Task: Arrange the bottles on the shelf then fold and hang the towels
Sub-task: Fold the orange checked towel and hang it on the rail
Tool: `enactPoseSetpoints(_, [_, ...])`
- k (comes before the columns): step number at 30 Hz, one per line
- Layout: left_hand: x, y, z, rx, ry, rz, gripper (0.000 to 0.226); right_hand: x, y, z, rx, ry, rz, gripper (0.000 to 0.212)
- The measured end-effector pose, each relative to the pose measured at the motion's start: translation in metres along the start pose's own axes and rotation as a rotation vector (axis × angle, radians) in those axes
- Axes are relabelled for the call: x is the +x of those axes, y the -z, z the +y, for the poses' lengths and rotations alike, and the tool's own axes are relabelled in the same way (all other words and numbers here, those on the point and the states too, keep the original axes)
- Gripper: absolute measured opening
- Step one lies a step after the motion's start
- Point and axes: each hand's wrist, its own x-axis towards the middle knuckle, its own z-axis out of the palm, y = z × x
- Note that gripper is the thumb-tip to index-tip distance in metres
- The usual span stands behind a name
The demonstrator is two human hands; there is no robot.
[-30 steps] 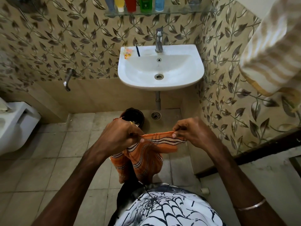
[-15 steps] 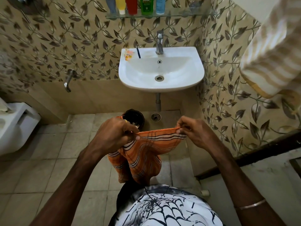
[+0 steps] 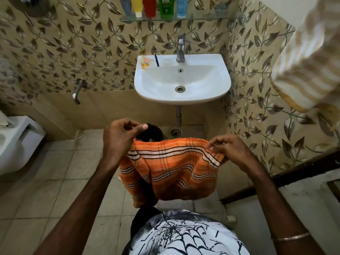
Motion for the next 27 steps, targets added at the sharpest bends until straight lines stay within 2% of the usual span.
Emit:
enactPoseSetpoints(5, [0.000,-0.007,0.000,-0.360,0.187,-0.086,0.018,-0.006,-0.008,-0.008,0.161,0.052,-0.260,0.023])
enactPoseSetpoints(7, [-0.002,-0.009,0.005,-0.488,0.249,-0.158,0.022,-0.007,-0.011,-0.010,0.186,0.076,-0.397,0.031])
enactPoseSetpoints(9, [-0.003,-0.011,0.009,-0.574,0.298,-0.239,0.022,-0.005,-0.020,-0.013,0.180,0.129,-0.465,0.043])
enactPoseSetpoints(11, [-0.005,-0.014,0.013,-0.608,0.339,-0.329,0.022,-0.001,-0.032,-0.017,0.124,0.249,-0.403,0.041])
enactPoseSetpoints(14, [-0.009,-0.020,0.019,-0.620,0.355,-0.450,0.036,0.004,-0.051,-0.023,0.032,0.388,-0.301,0.023])
enactPoseSetpoints(18, [-0.016,-0.026,0.030,-0.744,0.335,-0.560,0.050,0.009,-0.070,-0.033,-0.091,0.606,-0.217,0.018])
enactPoseSetpoints(23, [-0.025,-0.019,0.045,-0.814,0.252,-0.626,0.051,0.019,-0.074,-0.045,0.043,0.560,-0.326,0.023])
enactPoseSetpoints(27, [-0.025,-0.006,0.040,-0.635,0.159,-0.609,0.048,0.023,-0.073,-0.044,0.074,0.567,-0.284,0.020])
